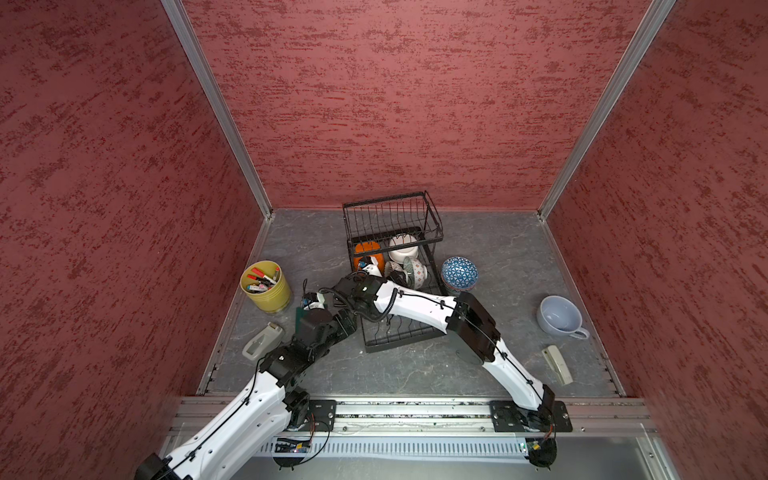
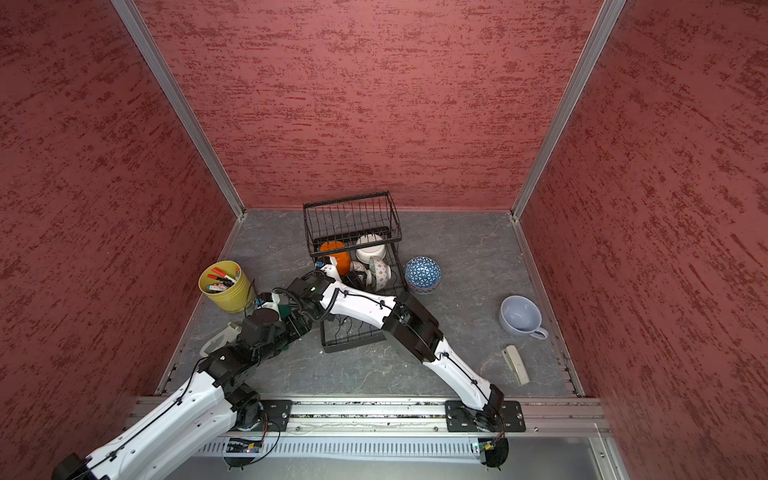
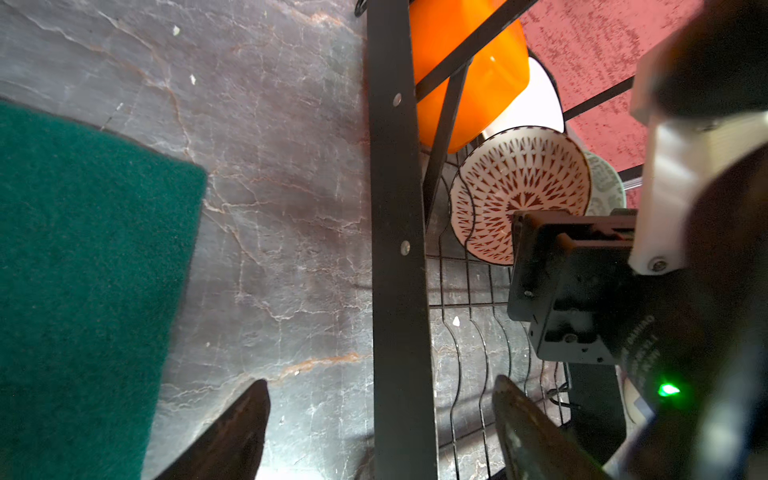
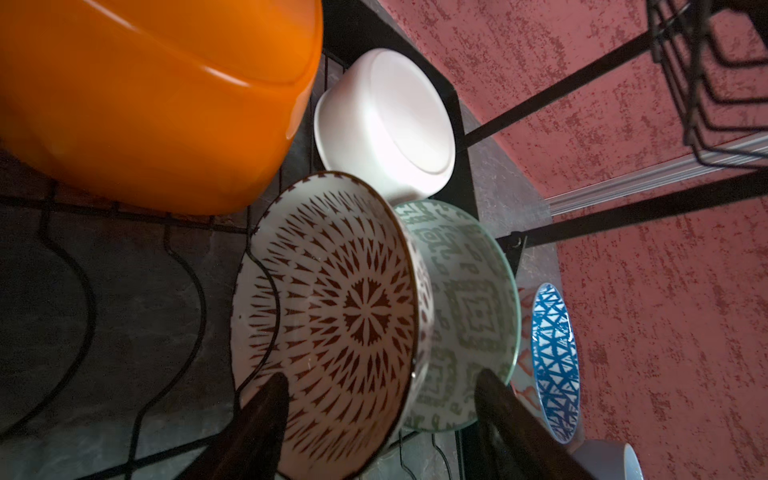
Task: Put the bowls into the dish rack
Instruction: 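Press the white-and-maroon bowl down into the rack slots with the right gripper, then open the right gripper and lift it away from the white-and-maroon bowl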
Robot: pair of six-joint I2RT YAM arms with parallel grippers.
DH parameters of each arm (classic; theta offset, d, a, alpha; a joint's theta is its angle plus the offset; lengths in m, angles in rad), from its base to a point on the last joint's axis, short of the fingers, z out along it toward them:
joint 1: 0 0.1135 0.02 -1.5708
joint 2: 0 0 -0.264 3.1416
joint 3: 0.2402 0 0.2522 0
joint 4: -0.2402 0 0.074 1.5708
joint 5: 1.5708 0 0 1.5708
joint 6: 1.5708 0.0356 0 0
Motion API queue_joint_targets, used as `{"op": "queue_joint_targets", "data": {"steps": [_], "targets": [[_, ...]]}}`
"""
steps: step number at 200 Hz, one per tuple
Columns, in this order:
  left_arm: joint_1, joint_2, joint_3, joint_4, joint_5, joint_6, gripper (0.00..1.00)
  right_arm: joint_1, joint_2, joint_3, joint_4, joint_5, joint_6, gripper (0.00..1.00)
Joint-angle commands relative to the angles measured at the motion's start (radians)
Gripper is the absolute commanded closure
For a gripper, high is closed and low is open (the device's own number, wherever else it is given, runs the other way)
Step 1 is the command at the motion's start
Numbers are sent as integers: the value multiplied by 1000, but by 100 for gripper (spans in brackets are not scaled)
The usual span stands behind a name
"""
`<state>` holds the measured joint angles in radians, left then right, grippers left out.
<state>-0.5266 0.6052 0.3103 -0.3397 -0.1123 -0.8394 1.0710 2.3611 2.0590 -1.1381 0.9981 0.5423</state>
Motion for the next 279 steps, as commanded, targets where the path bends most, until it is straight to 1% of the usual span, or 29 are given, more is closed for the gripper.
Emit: {"op": "queue_joint_targets", "data": {"steps": [1, 47, 85, 106, 153, 190, 213, 233, 261, 279], "targets": [[8, -17, 18, -34, -1, 23, 16, 6, -90, -31, 41, -32, 10, 26], [10, -43, 62, -69, 11, 34, 15, 4, -176, -137, 125, -62, -12, 25], [13, -33, 112, -97, 23, 54, 14, 4, -297, -271, 265, -125, -50, 25], [17, -17, 134, -109, 33, 62, 14, 4, -352, -333, 314, -163, -65, 25], [23, 55, 169, -110, 57, 66, 10, 4, -489, -492, 430, -352, -93, 26], [25, 131, 207, -109, 81, 74, 6, 3, -574, -588, 456, -472, -90, 26], [25, 189, 239, -108, 101, 83, 1, -5, -610, -613, 429, -540, -72, 26], [24, 240, 268, -101, 122, 91, 0, -30, -648, -641, 407, -582, -40, 26], [24, 290, 296, -92, 134, 94, 0, -104, -724, -715, 427, -650, -7, 26], [22, 315, 308, -77, 140, 92, 0, -152, -769, -752, 437, -674, 5, 26]]}}
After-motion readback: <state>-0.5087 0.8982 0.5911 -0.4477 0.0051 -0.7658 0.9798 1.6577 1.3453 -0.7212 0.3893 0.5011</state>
